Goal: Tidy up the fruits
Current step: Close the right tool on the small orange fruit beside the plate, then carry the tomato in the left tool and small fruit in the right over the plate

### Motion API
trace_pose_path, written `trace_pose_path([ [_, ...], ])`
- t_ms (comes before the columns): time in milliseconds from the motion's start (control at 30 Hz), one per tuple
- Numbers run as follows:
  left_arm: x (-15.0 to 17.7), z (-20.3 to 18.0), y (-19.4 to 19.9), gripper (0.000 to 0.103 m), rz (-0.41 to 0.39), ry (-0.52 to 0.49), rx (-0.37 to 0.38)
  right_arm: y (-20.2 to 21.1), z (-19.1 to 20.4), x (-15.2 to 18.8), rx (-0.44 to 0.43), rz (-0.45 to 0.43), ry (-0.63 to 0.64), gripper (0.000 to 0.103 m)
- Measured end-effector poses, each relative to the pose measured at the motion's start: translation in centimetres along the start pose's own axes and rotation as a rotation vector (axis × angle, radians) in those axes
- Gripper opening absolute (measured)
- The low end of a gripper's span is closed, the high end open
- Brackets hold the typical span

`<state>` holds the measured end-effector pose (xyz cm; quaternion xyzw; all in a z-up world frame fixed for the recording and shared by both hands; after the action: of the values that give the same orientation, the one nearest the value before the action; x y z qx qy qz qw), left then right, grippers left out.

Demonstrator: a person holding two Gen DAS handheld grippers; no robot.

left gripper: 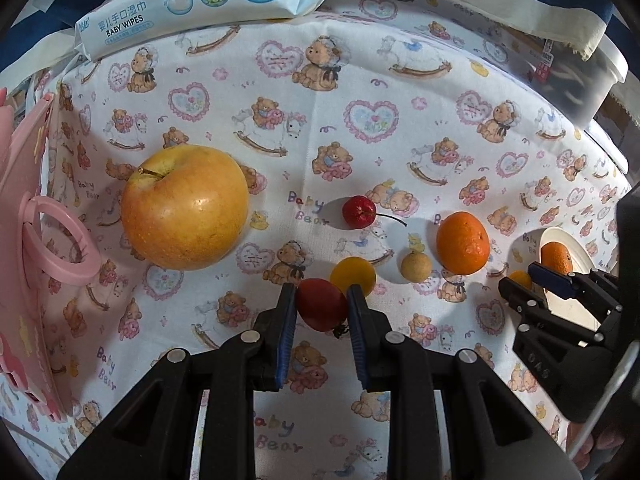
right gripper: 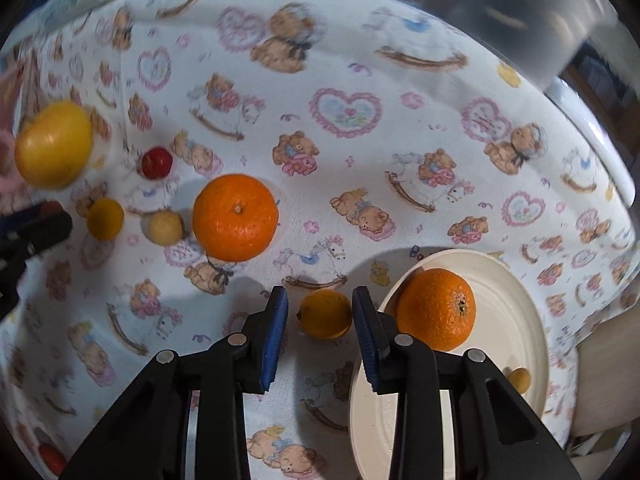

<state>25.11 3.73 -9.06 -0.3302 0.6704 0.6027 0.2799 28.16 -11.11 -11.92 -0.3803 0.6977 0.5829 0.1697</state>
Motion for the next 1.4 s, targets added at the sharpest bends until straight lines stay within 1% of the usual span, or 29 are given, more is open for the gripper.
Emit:
trace_pose_path([
  [33, 0.0, 0.0, 0.0, 0.024, 0.0, -0.001, 0.0, -0.1, 0.0, 0.0, 0.021, 0.001, 0.012, 0.03],
  [67, 0.0, 0.0, 0.0, 0.024, 0.0, -0.002, -0.001, -0.1, 0.1, 0.0, 0.036, 0.002, 0.013, 0.03],
  [133, -0.1, 0.0, 0.0, 0.024, -0.002, -0.002, -0.001, -0.2, 0.4, -0.1, 0.04, 0.003, 0.001, 0.029],
  [233, -0.3, 0.0, 0.2, 0.024, -0.011, -0.005, 0.0, 0.7, 0.5, -0.3, 0.005, -0.02, -0.031, 0.029],
  [300, -0.4, 0.0, 0.4, 0.024, -0.021, -0.007, 0.005, 2.1, 0.3, -0.5, -0.023, -0.049, -0.058, 0.029],
  [333, -0.5, -0.1, 0.5, 0.024, -0.027, -0.01, 0.008, 3.2, -0.5, -0.2, -0.035, -0.06, -0.073, 0.029],
  [467, -0.8, -0.6, 1.0, 0.024, -0.057, -0.034, 0.015, 6.4, -1.7, 0.2, -0.114, -0.12, -0.158, 0.029],
  [533, -1.0, -1.2, 1.4, 0.024, -0.075, -0.052, 0.023, 7.7, -3.0, 0.7, -0.102, -0.139, -0.172, 0.029],
  [600, -0.9, -2.0, 1.7, 0.024, -0.085, -0.063, 0.05, 8.8, -4.0, 1.4, -0.099, -0.148, -0.189, 0.029],
  [667, -1.0, -3.0, 2.2, 0.024, -0.098, -0.09, 0.077, 9.9, -5.2, 1.9, -0.092, -0.162, -0.215, 0.029],
  [767, -0.7, -4.7, 3.0, 0.024, -0.115, -0.122, 0.122, 11.5, -7.9, 2.7, -0.072, -0.194, -0.264, 0.029],
  [867, -0.3, -6.4, 3.6, 0.024, -0.123, -0.148, 0.167, 12.0, -10.5, 3.6, -0.065, -0.214, -0.331, 0.029],
  [933, -0.3, -7.3, 3.9, 0.024, -0.136, -0.156, 0.16, 12.1, -12.3, 4.2, -0.065, -0.216, -0.384, 0.029],
  [1000, -0.4, -8.2, 4.1, 0.024, -0.128, -0.161, 0.161, 11.9, -13.8, 4.3, -0.05, -0.229, -0.423, 0.029],
  [1133, -0.9, -10.5, 4.6, 0.024, -0.129, -0.197, 0.162, 11.5, -15.8, 4.5, -0.016, -0.237, -0.459, 0.029],
  [1233, -1.2, -13.2, 4.8, 0.024, -0.117, -0.216, 0.198, 10.8, -17.2, 5.2, -0.005, -0.224, -0.506, 0.029],
  [1400, -0.6, -18.6, 3.8, 0.024, -0.063, -0.261, 0.276, 9.3, -19.0, 7.4, 0.009, -0.147, -0.585, 0.029],
])
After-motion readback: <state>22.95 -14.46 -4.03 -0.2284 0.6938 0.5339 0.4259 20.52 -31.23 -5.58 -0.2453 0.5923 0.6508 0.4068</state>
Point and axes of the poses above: each gripper's, at about its wrist camera, not at the fingertips, and y roughly against the way its jaws point, z to its left, x to its underside, the point moved 9 cm from there along -y, roughly the way its jaws point, and after that the axes turned 15 degrees about -z, right-handed, at the moved point
